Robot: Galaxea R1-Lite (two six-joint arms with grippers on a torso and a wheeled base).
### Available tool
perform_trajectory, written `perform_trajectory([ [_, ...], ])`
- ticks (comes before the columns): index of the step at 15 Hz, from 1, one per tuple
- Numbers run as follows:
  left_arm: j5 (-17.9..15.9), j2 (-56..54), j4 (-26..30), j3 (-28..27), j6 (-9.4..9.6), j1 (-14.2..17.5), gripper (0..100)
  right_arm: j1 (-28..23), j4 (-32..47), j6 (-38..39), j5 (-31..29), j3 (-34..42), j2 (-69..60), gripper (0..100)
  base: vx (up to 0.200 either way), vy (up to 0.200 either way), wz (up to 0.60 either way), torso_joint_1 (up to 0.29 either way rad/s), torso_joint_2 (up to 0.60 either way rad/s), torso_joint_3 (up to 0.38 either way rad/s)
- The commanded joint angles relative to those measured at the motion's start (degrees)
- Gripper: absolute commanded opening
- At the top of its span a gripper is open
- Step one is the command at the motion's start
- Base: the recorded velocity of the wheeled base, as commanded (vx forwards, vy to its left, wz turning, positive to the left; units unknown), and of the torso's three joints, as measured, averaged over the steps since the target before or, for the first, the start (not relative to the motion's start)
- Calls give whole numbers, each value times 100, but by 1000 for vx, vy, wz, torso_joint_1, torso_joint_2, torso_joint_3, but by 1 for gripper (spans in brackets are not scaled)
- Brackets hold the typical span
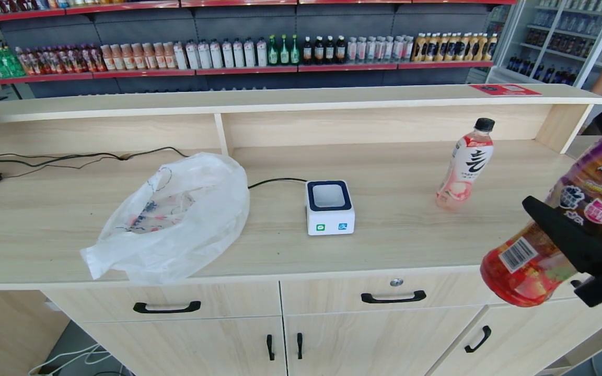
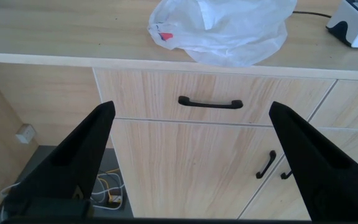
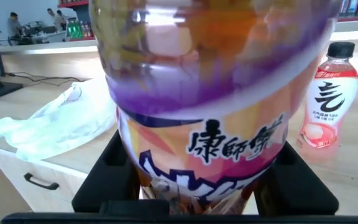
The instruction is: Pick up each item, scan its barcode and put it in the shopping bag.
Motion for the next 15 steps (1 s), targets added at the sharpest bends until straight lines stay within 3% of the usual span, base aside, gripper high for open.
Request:
perform_trajectory([
  [1, 2, 0, -4, 0, 4, 0, 100, 54, 464, -15, 49, 0, -723, 0, 0, 0, 0, 0, 0, 0],
  [6, 11, 0, -13, 0, -58, 9, 100, 247, 1896, 20, 58, -439, -1479, 0, 0, 0, 0, 0, 0, 0],
  [11, 11, 0, -4, 0, -58, 9, 100, 308, 4621, 90, 234, -993, -2762, 0, 0, 0, 0, 0, 0, 0],
  [15, 11, 0, -13, 0, -58, 9, 100, 317, 5034, 574, 946, -1520, -2639, 0, 0, 0, 0, 0, 0, 0],
])
